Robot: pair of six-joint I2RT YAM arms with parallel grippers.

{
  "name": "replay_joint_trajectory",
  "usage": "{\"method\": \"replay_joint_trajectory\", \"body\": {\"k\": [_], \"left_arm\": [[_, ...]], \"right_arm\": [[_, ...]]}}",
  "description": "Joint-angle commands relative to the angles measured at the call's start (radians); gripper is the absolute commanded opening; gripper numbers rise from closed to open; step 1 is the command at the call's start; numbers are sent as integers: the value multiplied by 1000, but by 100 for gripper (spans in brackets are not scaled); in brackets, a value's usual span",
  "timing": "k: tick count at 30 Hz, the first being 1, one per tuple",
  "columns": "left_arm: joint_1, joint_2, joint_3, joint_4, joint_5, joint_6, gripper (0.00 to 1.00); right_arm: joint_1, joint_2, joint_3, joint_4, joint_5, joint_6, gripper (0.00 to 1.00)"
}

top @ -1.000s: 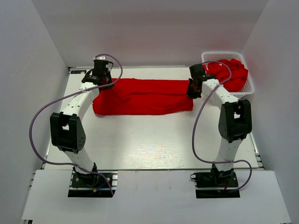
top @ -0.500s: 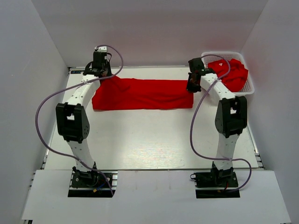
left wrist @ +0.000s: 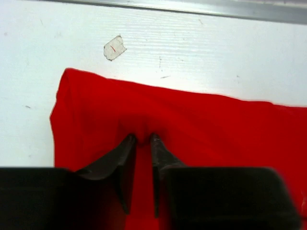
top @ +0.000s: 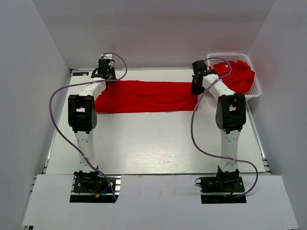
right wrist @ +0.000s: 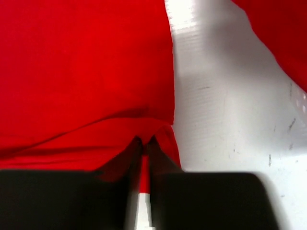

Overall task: Fold and stack the t-shirts
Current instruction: Fold the other side of the tshirt into a rectangle

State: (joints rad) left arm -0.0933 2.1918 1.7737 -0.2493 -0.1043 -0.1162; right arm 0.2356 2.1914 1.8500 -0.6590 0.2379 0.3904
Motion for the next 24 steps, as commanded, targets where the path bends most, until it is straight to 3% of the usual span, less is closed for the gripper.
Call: {"method": "replay_joint_trajectory", "body": {"k": [1,2,4,5,6,8,13,24], "left_arm": [[15,5,95,29,34,-2,34],[15,19,122,-3,34,-2,50],[15,29,164,-56,34,-2,62],[15,29,212,-129,2,-11,85],[15,29,228,-157,-14,-11,92],[24,19,248,-215,-57,-20,100],[24,-93,225,-274,-43,-20,100],[4,-283,-269,-202,167,-172,100]], "right_arm": [[-10,2,69,47,12,-42,19],[-9,1,74,48,2,-50,43],[-7,-8,84,42,-18,-74,66],[-7,-25,93,42,-31,-84,78],[-4,-31,92,38,-34,-93,83],[-1,-67,89,44,-55,-116,88],[10,-113,66,71,-173,-166,90],[41,7,159,134,-279,-199,90]]}}
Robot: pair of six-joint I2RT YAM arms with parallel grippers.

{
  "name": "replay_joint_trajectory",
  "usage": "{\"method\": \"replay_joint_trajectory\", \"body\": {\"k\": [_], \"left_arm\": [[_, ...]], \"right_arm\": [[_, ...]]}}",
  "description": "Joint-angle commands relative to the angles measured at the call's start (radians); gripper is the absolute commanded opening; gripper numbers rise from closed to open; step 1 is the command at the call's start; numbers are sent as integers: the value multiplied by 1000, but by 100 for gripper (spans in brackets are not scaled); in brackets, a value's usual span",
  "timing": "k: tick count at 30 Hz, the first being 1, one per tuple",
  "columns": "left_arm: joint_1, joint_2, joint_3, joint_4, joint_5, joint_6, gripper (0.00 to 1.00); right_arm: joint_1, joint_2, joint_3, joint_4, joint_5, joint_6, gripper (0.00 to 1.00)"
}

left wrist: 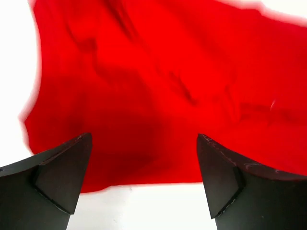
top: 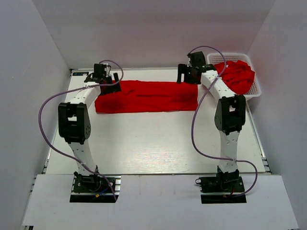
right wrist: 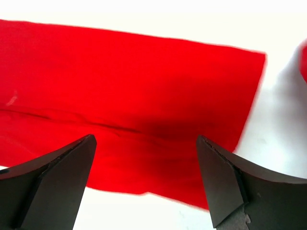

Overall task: Fold and stack the t-shirts
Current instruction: Fold the other side of the tshirt into a rectangle, then rotate the tshirt 90 degrees

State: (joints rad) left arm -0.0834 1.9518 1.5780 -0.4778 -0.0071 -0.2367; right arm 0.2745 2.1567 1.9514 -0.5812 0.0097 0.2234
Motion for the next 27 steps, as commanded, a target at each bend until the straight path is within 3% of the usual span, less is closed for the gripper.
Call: {"method": "replay_joint_trajectory", "body": {"k": [1,11,16,19,20,22,23,25,27], "left_arm": [[-6,-34,-87,27,70,-68,100],[4,156,-9,-38,50,-108,100],[4,364,173,-96,48,-108,100],[4,471,348,-151,67,-108,100],[4,551,457,-175,82,-108,100],[4,633,566,-176,116,-119,100],[-6,715,683,-186,158,-119,100],[-18,778,793,-173,234,-157,100],[-30,806,784,-49,349,-217,100]], "right_arm": [[0,60,60,64,-56,-38,90],[-3,244,136,132,-63,-55,90],[-3,264,74,87,-59,-35,90],[3,207,-46,63,-70,-12,90],[8,130,-200,79,-77,8,90],[15,60,-334,139,-168,46,90],[35,-57,-540,190,-221,59,90],[72,-174,-708,233,-281,59,90],[150,-292,-818,215,-332,36,90]]}}
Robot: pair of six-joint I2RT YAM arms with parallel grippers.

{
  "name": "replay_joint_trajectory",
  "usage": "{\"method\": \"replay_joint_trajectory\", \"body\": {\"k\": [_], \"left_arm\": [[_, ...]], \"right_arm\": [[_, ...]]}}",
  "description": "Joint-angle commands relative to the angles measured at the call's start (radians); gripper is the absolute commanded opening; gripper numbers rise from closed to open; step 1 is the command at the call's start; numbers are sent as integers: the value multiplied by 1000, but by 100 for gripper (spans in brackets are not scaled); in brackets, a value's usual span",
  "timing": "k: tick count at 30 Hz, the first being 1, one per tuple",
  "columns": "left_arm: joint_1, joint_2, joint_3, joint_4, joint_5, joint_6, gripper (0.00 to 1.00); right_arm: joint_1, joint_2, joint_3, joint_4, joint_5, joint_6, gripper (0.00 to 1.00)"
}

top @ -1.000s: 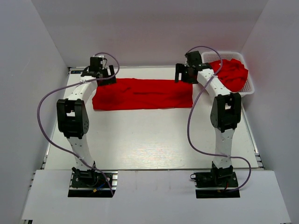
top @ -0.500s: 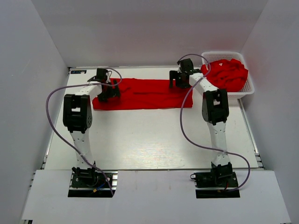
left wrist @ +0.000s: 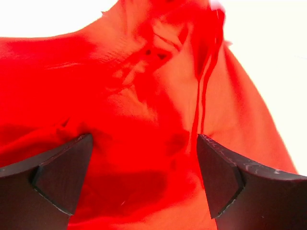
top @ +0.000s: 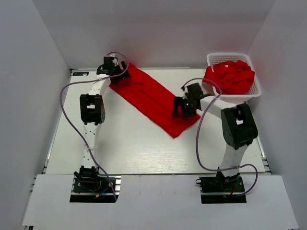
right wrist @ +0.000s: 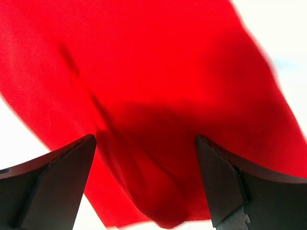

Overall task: Fold and stack the t-shirts
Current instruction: Rotate the tshirt 90 degrees

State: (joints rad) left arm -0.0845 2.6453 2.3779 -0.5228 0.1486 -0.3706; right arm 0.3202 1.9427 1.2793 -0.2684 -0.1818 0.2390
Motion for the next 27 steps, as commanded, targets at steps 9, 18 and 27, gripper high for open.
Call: {"method": "replay_joint_trajectory", "body": {"k": [9,18,27], "left_arm": [[-184,191,50,271,226,-240,100],[-212,206,81,288,158,-234,100],[-212,12,57,253,54,-145,100]], "right_arm": [[382,-199,-291,-144,-220,-62,90],[552,-30,-37,-164,-231,-147,90],[554,-195,-24,-257,-45,-81,90]]}}
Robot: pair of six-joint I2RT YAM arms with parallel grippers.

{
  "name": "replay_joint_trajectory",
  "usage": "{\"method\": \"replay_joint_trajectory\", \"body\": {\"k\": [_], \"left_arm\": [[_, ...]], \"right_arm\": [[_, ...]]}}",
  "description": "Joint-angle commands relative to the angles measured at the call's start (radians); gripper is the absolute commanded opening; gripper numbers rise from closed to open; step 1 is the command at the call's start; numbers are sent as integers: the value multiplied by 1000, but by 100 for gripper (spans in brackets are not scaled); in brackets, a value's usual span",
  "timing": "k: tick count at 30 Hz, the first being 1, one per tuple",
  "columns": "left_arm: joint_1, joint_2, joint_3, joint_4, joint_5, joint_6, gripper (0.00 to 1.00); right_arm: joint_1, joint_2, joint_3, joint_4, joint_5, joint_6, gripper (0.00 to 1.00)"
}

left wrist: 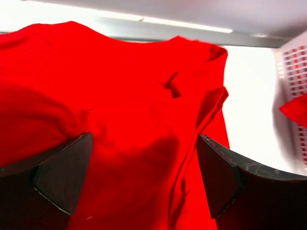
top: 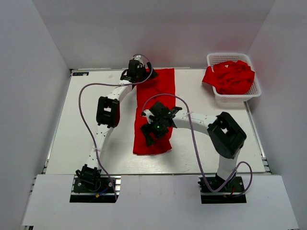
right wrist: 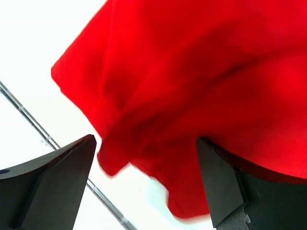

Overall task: Fold and stack the t-shirts
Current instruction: Rotate the tshirt 90 degrees, then grab the bottom of the folded rectangular tshirt with both arms

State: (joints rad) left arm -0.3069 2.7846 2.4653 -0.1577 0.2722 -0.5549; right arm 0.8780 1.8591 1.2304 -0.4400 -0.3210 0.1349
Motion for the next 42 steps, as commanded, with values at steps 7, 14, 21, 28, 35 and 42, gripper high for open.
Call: {"method": "replay_joint_trajectory", "body": {"k": [7,14,21,28,35,42], "left_arm": [[20,-354,-9,-250,-182,211,100],[-1,-799,-408,-575,-358,276,100],[-32,-1357,-1244,-580,-262,135,100],[-136,-1689,-1629,-647,-143,-5,100],[-244,-1702,-1727,-698,-154,-57,100],[-374,-1570,-1691,-654,-211,-57,100]], "right_arm": [[-11,-348,21,-169,258,143,90],[-11,-488,-96,-200,487,287,90],[-11,-600,-221,-189,499,394,90],[1,-669,-340,-229,510,529,90],[26,-718,-418,-154,471,606,90],[47,-595,-355,-230,453,632,90]]}}
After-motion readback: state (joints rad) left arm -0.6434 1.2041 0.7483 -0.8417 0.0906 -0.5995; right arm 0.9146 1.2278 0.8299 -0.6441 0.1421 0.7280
